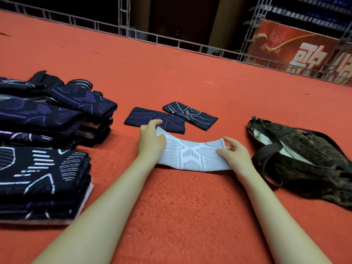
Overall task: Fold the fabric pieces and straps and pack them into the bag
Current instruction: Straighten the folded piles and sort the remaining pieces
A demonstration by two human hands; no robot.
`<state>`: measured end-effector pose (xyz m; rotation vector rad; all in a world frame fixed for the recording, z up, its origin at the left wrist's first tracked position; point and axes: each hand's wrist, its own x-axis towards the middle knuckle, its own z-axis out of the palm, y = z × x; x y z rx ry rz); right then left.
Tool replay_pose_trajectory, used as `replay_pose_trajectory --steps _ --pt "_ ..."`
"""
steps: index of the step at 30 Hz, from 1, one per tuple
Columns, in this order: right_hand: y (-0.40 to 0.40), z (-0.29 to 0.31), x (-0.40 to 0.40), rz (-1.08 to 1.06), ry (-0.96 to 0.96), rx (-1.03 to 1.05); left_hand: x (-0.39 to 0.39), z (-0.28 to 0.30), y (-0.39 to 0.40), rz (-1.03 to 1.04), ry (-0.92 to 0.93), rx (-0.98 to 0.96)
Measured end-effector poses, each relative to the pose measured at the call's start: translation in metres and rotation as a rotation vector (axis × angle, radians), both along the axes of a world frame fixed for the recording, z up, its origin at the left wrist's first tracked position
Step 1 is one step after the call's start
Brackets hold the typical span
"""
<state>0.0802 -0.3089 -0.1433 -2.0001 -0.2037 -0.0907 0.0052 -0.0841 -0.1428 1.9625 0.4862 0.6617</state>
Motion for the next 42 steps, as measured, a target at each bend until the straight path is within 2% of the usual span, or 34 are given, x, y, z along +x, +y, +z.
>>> replay_pose_trajectory --steps 3,6,9,11,15,17,21,24,27,30,34,40,42 --pt "-0.008 0.0 0.007 -0.115 0.031 0.214 -0.002 0.001 -0.008 0.012 -0.012 0.148" --pt "-0.01 0.003 0.005 -0.026 0.145 0.447 -0.003 0.0 -0.016 0.036 0.025 0.314" --pt "0.003 0.008 -0.004 0.076 0.202 0.561 -0.004 -0.001 -0.023 -0.043 0.07 0.441" --pt "0.012 0.007 -0.011 0.166 0.153 0.475 -0.003 -0.004 -0.028 -0.14 0.123 0.507" --pt "0.023 -0.006 -0.019 0.269 -0.156 -0.082 -0.001 -0.012 -0.031 -0.231 0.233 0.52" --pt "0.028 -0.011 -0.02 0.338 -0.227 -0.199 0.0 -0.013 -0.03 -0.225 0.239 0.507" --pt "0.029 -0.013 -0.018 0.322 -0.263 -0.178 0.0 -0.011 -0.031 -0.229 0.219 0.519" --pt "0.027 -0.014 -0.016 0.24 -0.334 -0.252 0.0 -0.011 -0.033 -0.23 0.211 0.517" --pt "0.025 -0.013 -0.018 0.271 -0.266 -0.225 0.0 -0.011 -0.035 -0.232 0.185 0.508" --pt "0.026 -0.013 -0.02 0.289 -0.324 -0.244 -0.001 -0.01 -0.037 -0.249 0.142 0.48" --pt "0.029 -0.013 -0.019 0.303 -0.341 -0.296 -0.004 -0.012 -0.038 -0.297 0.211 0.575" --pt "0.029 -0.011 -0.019 0.252 -0.183 -0.226 -0.004 -0.013 -0.037 -0.299 0.246 0.59" --pt "0.03 -0.008 -0.02 0.233 -0.079 -0.102 -0.003 -0.013 -0.037 -0.302 0.246 0.578"
